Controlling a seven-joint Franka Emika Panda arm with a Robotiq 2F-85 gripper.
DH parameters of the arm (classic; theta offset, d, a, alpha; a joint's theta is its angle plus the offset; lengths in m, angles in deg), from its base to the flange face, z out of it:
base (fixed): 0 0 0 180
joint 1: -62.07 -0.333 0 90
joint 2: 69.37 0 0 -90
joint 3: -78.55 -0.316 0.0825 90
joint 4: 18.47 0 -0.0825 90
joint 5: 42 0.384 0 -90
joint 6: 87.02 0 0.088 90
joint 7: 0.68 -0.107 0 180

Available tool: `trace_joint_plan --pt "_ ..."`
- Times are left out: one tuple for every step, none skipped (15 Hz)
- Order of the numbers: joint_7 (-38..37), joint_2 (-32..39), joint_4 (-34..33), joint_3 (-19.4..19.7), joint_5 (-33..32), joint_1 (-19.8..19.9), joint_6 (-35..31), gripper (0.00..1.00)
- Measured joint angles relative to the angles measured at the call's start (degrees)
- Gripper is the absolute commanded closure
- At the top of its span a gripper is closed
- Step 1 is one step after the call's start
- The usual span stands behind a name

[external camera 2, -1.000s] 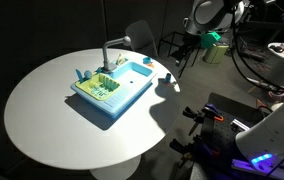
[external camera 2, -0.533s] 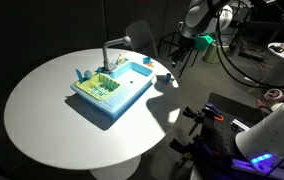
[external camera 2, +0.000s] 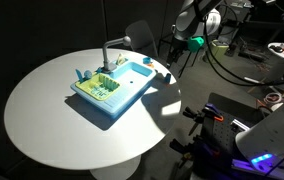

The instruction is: Move the cups to the left

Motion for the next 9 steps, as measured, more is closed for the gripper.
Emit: trace_joint_plan --pt "0.1 0.7 -0.4 -0.5 0.0 0.3 0.0 0.00" --pt "0.1 1.5 -0.9 -1.0 0.0 0.6 -0.1 0.00" --pt "0.1 2.2 -1.2 -1.5 0.0 1.0 -0.1 0.00" --pt "0.2 2.9 -1.5 -1.8 0.0 1.3 -0.1 0.00" --pt "0.2 3.5 -1.7 -2.2 0.0 1.6 -0.1 0.00" --pt "0.2 4.0 -1.9 -2.6 0.0 1.9 -0.2 0.00" --pt "0.2 4.5 -2.0 -2.9 0.0 2.2 -0.2 0.00" --pt "0.3 4.8 -2.0 -3.1 0.0 2.5 -0.2 0.00" --pt "0.4 5.1 -2.0 -3.4 0.0 2.8 -0.2 0.00"
